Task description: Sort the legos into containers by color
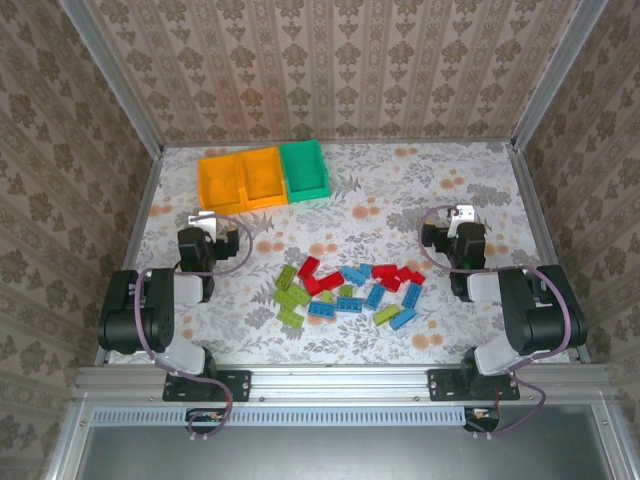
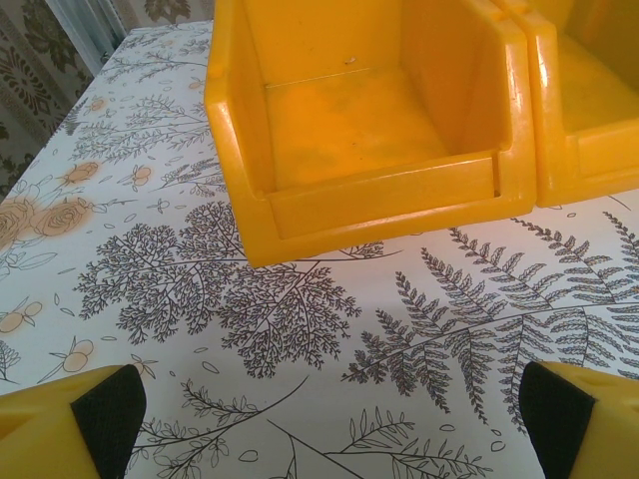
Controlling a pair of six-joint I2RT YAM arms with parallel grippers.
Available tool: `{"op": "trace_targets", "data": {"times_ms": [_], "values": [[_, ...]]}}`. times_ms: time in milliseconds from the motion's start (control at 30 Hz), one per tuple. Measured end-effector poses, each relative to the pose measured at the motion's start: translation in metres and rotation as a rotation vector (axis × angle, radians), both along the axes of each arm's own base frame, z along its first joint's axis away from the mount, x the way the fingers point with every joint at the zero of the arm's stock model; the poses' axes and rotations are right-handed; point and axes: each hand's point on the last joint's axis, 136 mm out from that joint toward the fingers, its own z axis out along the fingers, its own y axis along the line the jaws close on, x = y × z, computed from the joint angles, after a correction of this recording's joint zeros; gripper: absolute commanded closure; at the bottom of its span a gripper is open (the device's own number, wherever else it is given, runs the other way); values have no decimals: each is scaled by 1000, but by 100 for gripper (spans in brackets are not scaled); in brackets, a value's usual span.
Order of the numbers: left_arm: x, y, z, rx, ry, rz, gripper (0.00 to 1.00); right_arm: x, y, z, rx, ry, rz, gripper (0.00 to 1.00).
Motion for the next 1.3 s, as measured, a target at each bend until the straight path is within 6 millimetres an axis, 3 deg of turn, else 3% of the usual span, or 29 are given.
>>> {"op": "trace_targets", "data": {"times_ms": [133,267,333,433,567,733,1067,1300], "values": [[9,2,11,3,65,21,0,0,0,4,0,40,0,1],[38,10,78,-41,47,113,0,12,2,45,38,58,-8,3],[41,13,109,-72,7,151,0,16,5,69,73,49,-4,6],[33,17,127,-120,-4,205,0,11,12,80,135,77,2,9],[38,14,117,-170,101,242,0,-9,23,55,232,201,5,12],[72,-5,103,-246,223,201,0,-32,37,28,328,325,11,14],[104,-61,58,-315,398,104,3,-63,62,30,388,401,33,15],[115,-80,30,-315,487,96,13,-89,69,11,402,528,-2,16]]}}
